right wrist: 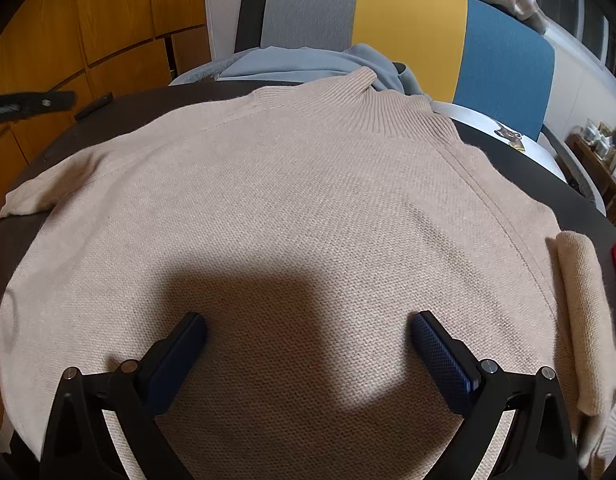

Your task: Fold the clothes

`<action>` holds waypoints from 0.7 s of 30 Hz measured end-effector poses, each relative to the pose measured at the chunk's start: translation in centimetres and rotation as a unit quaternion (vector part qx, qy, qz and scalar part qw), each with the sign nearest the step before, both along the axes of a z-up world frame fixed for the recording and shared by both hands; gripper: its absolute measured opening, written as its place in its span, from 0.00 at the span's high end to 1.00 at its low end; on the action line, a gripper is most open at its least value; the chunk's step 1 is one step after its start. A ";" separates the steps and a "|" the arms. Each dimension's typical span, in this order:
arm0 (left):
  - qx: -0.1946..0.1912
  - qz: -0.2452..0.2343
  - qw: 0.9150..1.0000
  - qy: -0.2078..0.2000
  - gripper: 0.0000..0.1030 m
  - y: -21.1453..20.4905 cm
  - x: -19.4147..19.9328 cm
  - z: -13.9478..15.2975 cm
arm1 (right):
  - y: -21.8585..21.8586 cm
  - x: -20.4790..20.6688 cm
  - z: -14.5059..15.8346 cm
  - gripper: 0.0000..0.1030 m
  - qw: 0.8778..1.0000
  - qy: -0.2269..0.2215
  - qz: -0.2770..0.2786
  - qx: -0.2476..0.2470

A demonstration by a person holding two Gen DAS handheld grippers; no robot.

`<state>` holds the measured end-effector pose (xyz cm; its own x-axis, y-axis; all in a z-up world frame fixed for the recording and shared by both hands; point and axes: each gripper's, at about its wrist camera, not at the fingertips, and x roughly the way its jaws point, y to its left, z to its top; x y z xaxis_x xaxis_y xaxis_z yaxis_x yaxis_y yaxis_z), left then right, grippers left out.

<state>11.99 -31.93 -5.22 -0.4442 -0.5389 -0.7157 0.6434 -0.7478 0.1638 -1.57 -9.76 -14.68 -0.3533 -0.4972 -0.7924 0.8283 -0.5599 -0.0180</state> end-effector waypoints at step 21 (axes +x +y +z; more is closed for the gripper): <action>-0.011 0.004 1.000 -0.026 0.66 -3.3 -2.0 -3.4 | -0.2 0.1 -0.2 0.00 1.000 0.005 0.001 0.009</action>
<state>9.98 -35.21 -8.62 -0.4024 -0.5574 -0.7262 0.6388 -0.7392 0.2134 -1.46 -9.95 -14.89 -0.3594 -0.4834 -0.7982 0.8296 -0.5572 -0.0361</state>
